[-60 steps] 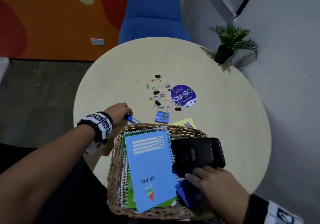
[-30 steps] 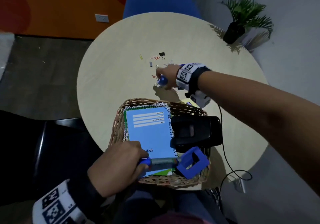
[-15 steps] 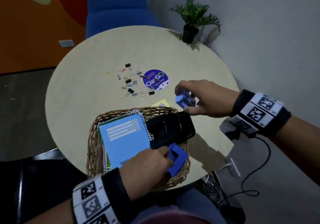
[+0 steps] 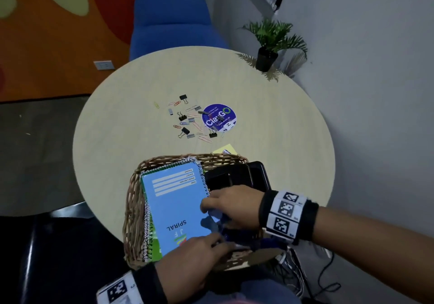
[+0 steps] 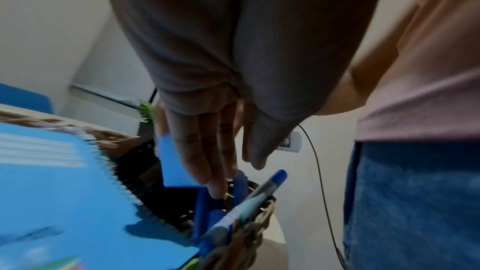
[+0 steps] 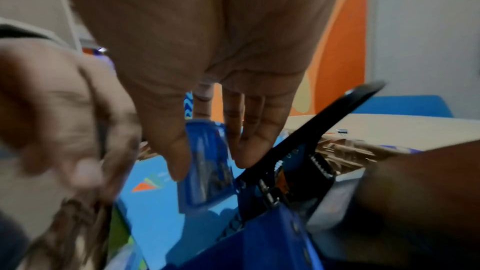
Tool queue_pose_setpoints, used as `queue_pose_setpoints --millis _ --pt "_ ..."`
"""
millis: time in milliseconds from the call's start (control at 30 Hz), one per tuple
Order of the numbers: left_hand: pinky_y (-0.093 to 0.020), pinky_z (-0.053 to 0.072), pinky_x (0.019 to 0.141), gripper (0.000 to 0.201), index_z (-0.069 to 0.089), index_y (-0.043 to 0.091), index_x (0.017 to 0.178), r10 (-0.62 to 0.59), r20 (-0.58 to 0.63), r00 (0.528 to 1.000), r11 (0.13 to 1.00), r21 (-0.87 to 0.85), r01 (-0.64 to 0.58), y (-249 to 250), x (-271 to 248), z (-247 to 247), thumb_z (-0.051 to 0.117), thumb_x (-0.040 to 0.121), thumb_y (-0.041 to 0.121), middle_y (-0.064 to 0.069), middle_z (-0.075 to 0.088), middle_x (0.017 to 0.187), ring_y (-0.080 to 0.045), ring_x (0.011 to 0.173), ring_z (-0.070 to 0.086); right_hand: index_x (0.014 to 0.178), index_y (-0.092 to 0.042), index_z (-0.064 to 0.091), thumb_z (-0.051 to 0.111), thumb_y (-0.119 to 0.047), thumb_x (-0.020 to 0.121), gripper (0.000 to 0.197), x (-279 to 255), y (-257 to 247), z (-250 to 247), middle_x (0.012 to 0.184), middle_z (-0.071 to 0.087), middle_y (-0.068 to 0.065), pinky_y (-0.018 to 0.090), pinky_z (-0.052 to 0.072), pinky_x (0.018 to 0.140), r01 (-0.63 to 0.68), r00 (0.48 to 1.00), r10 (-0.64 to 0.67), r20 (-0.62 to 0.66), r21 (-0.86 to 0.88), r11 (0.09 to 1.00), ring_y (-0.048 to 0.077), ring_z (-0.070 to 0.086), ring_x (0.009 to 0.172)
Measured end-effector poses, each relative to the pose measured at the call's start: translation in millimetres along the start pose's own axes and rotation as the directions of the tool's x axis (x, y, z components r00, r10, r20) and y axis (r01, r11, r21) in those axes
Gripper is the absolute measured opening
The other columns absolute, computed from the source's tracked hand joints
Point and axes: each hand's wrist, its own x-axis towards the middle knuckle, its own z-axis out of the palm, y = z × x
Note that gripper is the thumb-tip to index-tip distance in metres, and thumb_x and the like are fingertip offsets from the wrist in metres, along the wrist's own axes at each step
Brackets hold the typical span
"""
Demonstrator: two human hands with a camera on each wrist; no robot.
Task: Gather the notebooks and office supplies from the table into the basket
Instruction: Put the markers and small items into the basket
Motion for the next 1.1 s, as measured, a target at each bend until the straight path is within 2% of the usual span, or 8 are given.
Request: queue_pose_setpoints --millis 133,200,267,367,533,767,967,1100 --pt "-0.028 0.047 0.091 0.038 0.048 0.033 0.129 -0.047 -0.095 0.994 0.995 -0.09 0.039 -38 -28 6 0.033 0.095 0.038 0.006 0.051 0.123 -0.016 0.112 0.058 0.121 -0.011 0.05 0.059 -0.019 0.086 0.037 11 -9 -3 0.117 0.052 0.013 0.04 0.044 0.066 0.036 0.997 -0.023 0.078 -0.179 0.983 0.035 0.056 0.101" --pt "-0.017 0.045 0.085 0.05 0.056 0.033 0.121 -0.107 -0.157 0.982 0.99 -0.108 0.091 -56 -40 -4 0.023 0.091 0.056 0.012 0.058 0.115 -0.008 0.106 0.061 0.118 -0.014 0.054 0.063 -0.029 0.083 0.039 1 -3 -18 0.12 0.052 0.008 0.04 0.047 0.074 0.039 0.999 -0.036 0.03 -0.115 0.993 0.03 0.055 0.102" --pt "-0.013 0.043 0.076 0.043 0.063 0.031 0.112 -0.196 -0.22 0.956 0.98 -0.055 0.189 -75 -43 -23 0.031 0.089 0.049 0.014 0.064 0.104 -0.005 0.095 0.065 0.111 -0.018 0.06 0.064 -0.035 0.082 0.034 -11 18 -43 0.114 0.059 0.002 0.036 0.048 0.079 0.019 0.988 -0.005 -0.154 0.088 0.996 0.022 0.057 0.097" --pt "-0.022 0.051 0.07 0.036 0.067 0.026 0.104 -0.299 -0.353 0.887 0.951 -0.03 0.309 -95 -30 -63 0.042 0.084 0.043 0.01 0.07 0.095 -0.009 0.083 0.069 0.102 -0.017 0.066 0.062 -0.024 0.085 0.019 -12 85 -77 0.099 0.068 0.002 0.034 0.051 0.078 -0.107 0.884 0.208 -0.419 0.252 0.962 0.017 0.06 0.081" --pt "-0.031 0.052 0.081 0.026 0.067 0.018 0.111 -0.44 -0.418 0.795 0.893 -0.107 0.438 -131 40 -138 0.058 0.09 0.03 0.001 0.071 0.102 -0.018 0.09 0.068 0.111 -0.017 0.059 0.058 -0.022 0.086 0.026 16 183 -42 0.1 0.07 0.007 0.031 0.047 0.079 -0.478 0.863 0.493 -0.111 0.138 0.867 0.027 0.063 0.093" --pt "-0.034 0.049 0.087 0.023 0.066 0.012 0.109 -0.644 -0.229 0.73 0.756 -0.042 0.653 -215 155 -165 0.059 0.089 0.022 -0.011 0.068 0.113 -0.028 0.103 0.063 0.106 -0.021 0.049 0.054 -0.024 0.083 0.023 51 188 24 0.106 0.064 0.009 0.037 0.046 0.077 -0.392 0.918 0.396 0.022 0.195 0.899 0.031 0.06 0.094" --pt "-0.035 0.049 0.073 0.037 0.057 0.006 0.112 -0.671 -0.079 0.738 0.726 0.133 0.674 -234 213 -148 0.066 0.083 0.028 -0.016 0.065 0.108 -0.032 0.091 0.061 0.104 -0.02 0.052 0.061 -0.034 0.082 0.028 59 203 38 0.099 0.066 0.008 0.036 0.048 0.076 -0.435 0.888 0.459 -0.027 0.277 0.857 0.031 0.06 0.089" --pt "-0.029 0.041 0.06 0.018 0.06 0.007 0.083 -0.639 -0.002 0.769 0.741 0.265 0.617 -243 228 -154 0.066 0.077 0.022 -0.016 0.063 0.083 -0.027 0.069 0.052 0.108 -0.027 0.061 0.059 -0.032 0.08 0.029 31 199 21 0.095 0.069 0.007 0.037 0.052 0.074 -0.48 0.801 0.579 -0.153 0.415 0.773 0.031 0.064 0.086"
